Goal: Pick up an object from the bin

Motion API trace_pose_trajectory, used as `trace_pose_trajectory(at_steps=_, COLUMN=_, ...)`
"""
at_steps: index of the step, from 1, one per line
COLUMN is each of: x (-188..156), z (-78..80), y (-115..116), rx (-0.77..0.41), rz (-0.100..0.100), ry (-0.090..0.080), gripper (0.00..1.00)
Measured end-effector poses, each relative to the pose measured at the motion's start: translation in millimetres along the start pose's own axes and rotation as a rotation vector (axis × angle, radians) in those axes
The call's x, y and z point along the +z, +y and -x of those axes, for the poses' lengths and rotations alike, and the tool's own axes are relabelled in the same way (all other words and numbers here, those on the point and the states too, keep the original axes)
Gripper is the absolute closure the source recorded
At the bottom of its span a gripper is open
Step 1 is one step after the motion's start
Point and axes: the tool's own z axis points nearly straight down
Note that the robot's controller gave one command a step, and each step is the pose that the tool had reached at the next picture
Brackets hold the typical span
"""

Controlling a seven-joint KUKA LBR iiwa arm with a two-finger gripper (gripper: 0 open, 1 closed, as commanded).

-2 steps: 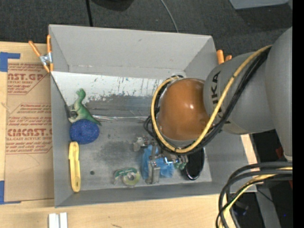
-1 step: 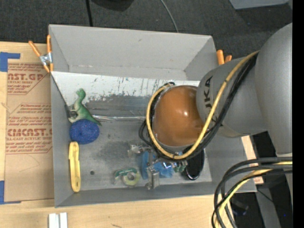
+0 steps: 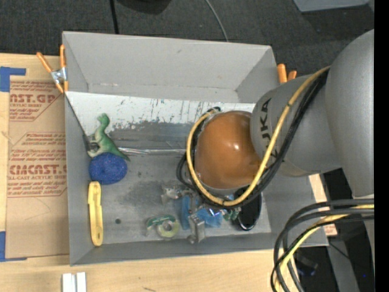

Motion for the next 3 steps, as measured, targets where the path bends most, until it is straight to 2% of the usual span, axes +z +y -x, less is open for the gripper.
trace_pose_trajectory(at_steps=1, x=2.4, z=0.7, y=0.0, rx=-0.070, rz=0.001, ry=0.002, gripper=0.00)
trace_pose_trajectory(at_steps=2, x=30.4, z=-5.1, y=-22.2, rx=-0.293, rz=0.003, ry=0.000, gripper=1.00)
trace_pose_trajectory(at_steps=3, x=30.4, z=-5.1, y=-22.2, rx=-0.293, rz=0.003, ry=0.000, gripper=1.00)
